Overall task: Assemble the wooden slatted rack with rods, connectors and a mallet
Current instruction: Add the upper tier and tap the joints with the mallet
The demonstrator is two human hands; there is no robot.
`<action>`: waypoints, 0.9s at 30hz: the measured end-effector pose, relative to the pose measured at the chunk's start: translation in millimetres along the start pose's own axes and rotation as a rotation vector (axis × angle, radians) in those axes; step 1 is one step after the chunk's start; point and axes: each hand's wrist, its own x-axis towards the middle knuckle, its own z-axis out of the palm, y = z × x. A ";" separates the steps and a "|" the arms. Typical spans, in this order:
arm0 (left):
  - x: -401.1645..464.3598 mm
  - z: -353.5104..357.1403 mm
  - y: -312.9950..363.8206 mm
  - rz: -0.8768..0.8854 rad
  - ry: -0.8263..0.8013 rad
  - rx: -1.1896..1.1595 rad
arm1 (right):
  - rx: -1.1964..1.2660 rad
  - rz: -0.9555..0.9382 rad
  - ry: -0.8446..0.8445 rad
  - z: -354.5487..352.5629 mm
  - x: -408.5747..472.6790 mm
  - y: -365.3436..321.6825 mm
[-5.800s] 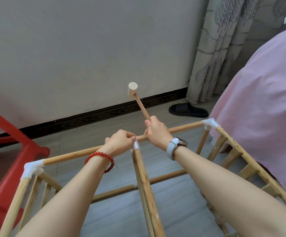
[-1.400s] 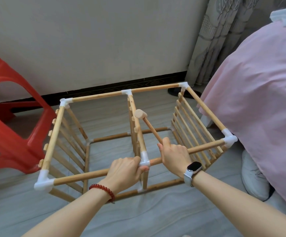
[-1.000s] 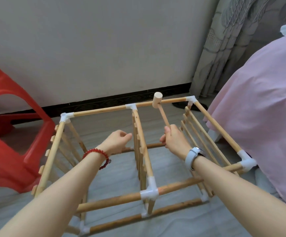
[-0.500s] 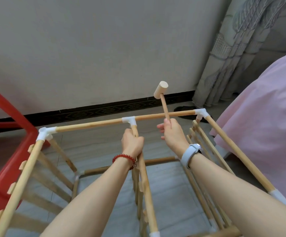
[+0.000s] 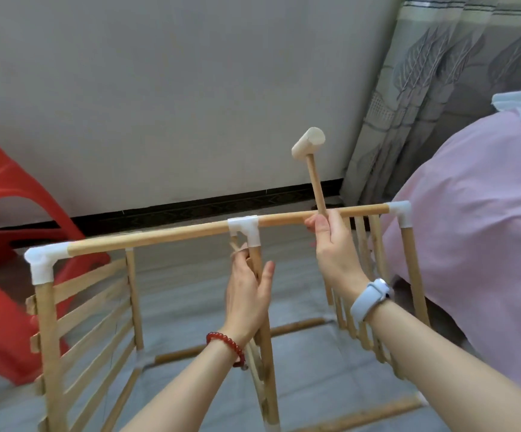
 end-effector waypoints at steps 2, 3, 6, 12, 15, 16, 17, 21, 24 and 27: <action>-17.9 -5.3 -2.7 -0.027 -0.084 0.025 | -0.017 0.005 -0.018 -5.3 -28.3 0.6; -26.3 -8.8 -3.3 -0.030 -0.137 0.049 | -0.029 -0.011 -0.013 -7.9 -41.1 -1.0; -55.9 -22.6 -2.1 -0.002 -0.292 0.130 | -0.103 -0.093 0.069 -14.9 -78.4 -8.7; -125.6 -37.9 2.0 -0.049 -0.299 0.123 | -0.352 0.005 0.030 -32.4 -128.9 -19.3; -154.6 -38.8 -14.7 -0.115 -0.308 0.189 | -0.403 0.105 -0.083 -37.5 -157.1 -15.1; -160.3 -38.1 -21.5 -0.147 -0.314 0.223 | -0.419 0.127 -0.133 -36.0 -167.0 -9.6; -166.1 -36.5 -28.4 -0.179 -0.318 0.257 | -0.426 0.156 -0.198 -34.1 -177.4 -4.1; -181.0 -33.7 -45.9 -0.223 -0.257 0.374 | -0.429 0.226 -0.384 -26.7 -198.2 14.7; -187.7 -45.0 -44.2 -0.109 -0.400 0.552 | -0.430 0.200 -0.326 -27.0 -209.3 17.9; -185.4 -76.6 -28.0 0.057 -0.472 0.734 | -0.415 0.039 -0.230 -28.3 -219.0 4.4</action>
